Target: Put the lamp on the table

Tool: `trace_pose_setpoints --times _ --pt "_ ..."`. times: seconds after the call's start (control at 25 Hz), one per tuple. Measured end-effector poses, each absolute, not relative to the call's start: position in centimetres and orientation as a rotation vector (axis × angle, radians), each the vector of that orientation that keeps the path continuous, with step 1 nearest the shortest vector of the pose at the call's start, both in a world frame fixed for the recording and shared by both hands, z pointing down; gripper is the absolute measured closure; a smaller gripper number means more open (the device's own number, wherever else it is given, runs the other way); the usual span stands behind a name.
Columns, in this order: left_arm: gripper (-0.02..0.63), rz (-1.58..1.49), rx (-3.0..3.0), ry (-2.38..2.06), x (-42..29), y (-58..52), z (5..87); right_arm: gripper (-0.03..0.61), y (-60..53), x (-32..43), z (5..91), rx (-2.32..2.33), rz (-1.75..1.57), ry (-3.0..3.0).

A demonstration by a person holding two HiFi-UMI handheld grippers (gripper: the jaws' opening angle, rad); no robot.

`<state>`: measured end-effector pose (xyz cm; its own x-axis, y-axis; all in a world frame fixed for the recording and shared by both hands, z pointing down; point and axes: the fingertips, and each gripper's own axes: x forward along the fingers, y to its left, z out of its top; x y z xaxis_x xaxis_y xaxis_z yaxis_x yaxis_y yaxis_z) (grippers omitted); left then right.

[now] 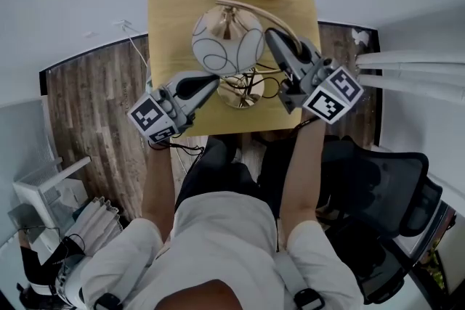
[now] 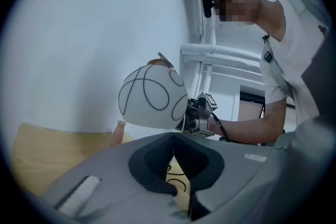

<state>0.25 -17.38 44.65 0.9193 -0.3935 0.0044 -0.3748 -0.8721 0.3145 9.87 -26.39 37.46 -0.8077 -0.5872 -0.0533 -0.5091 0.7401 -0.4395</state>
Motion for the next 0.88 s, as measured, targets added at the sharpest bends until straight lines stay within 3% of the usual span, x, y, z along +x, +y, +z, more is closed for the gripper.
trace_pose_setpoints --times 0.88 --pt "0.615 -0.134 2.759 -0.57 1.2 -11.9 42.3 0.577 -21.7 10.0 37.9 -0.873 -0.536 2.814"
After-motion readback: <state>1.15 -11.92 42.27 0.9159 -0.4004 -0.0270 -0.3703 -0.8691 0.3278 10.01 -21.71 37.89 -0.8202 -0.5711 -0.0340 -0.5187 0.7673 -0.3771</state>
